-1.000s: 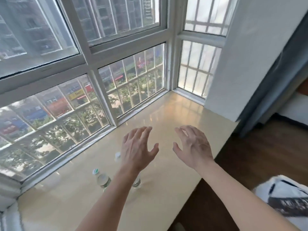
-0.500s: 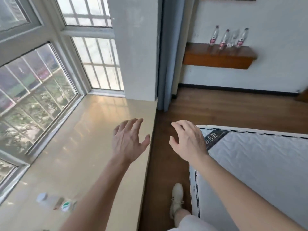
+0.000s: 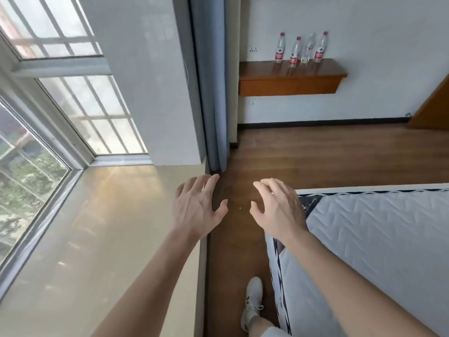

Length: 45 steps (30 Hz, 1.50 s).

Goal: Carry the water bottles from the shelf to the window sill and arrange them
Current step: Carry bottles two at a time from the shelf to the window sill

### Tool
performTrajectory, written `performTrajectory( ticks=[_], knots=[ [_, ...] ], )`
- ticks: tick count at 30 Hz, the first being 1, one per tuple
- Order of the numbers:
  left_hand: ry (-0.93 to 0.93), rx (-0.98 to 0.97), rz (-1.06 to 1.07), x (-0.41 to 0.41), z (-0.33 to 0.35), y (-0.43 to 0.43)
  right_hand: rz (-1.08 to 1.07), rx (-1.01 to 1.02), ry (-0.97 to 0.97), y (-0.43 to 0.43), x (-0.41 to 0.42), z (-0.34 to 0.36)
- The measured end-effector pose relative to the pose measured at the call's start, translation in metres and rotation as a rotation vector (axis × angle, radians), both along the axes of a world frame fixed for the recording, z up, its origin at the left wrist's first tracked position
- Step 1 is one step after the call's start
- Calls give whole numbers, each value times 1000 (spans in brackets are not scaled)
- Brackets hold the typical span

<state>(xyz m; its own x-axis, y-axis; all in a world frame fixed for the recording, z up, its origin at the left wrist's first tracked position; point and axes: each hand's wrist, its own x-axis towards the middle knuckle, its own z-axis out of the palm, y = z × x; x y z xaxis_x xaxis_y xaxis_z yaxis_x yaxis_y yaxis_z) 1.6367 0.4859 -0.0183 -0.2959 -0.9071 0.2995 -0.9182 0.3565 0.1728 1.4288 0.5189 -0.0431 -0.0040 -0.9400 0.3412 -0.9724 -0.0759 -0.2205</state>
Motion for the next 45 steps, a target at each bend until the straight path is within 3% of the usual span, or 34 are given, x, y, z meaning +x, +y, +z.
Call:
performTrajectory(
  ticks=[12, 27, 37, 45],
  knots=[
    [-40, 36, -47, -109, -5, -201, -51, 35, -2, -197, -108, -6],
    [-70, 51, -162, -196, -11, -397, -159, 83, 14, -366, -187, -11],
    [-55, 57, -296, -261, -13, -601, -329, 77, 55, -538, -239, -7],
    [-95, 86, -431, -325, -19, -712, -454, 116, 40, -621, -279, -2]
  ],
)
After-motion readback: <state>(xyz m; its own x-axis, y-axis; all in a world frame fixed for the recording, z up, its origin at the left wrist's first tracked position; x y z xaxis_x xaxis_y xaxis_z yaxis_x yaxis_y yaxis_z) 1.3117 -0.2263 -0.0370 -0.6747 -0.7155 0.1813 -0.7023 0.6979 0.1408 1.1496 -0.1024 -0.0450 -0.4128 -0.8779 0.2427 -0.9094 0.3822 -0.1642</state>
